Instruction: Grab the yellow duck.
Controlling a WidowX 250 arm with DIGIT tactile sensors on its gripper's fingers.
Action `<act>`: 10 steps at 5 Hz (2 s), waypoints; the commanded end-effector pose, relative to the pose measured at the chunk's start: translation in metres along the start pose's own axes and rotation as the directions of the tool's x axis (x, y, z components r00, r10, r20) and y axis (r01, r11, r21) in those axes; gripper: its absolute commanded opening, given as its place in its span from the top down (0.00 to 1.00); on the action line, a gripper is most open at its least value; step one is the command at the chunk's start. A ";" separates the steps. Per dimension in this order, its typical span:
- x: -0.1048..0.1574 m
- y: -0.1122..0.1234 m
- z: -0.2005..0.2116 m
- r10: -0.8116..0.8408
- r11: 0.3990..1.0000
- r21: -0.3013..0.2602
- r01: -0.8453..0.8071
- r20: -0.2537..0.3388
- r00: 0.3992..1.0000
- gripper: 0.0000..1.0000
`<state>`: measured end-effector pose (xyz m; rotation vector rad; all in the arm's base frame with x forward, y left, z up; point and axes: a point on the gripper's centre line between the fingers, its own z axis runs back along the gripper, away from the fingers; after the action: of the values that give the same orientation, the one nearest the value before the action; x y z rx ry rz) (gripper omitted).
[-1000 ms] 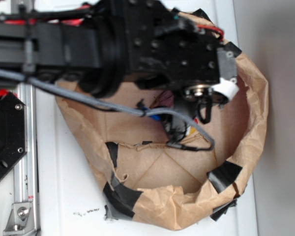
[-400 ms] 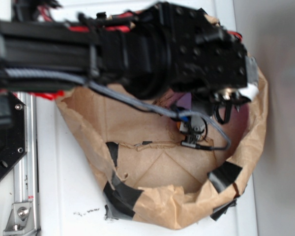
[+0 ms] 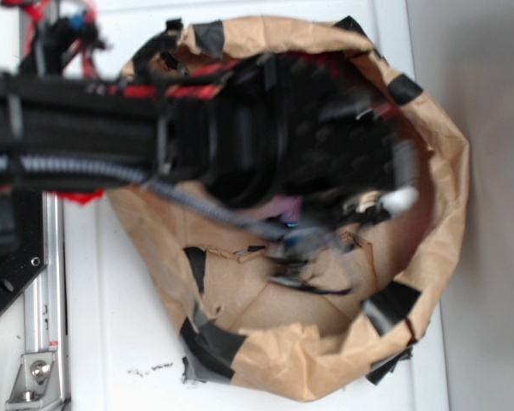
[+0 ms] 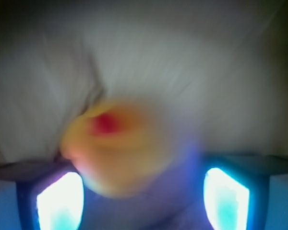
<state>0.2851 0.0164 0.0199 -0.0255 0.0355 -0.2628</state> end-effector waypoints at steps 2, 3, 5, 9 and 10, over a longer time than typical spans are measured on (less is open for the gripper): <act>0.019 0.009 0.016 0.003 0.995 0.094 -0.012 0.092 0.996 0.00; 0.028 0.024 0.027 0.035 0.997 0.068 -0.047 0.160 0.986 0.00; 0.045 0.011 0.019 -0.027 1.000 0.007 0.026 0.207 0.978 0.00; 0.053 0.006 0.010 -0.052 0.999 0.006 0.052 0.206 0.977 1.00; 0.038 0.005 0.039 -0.049 0.998 -0.022 0.054 0.203 0.978 1.00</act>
<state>0.3196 0.0079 0.0337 -0.1009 -0.0853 -0.3046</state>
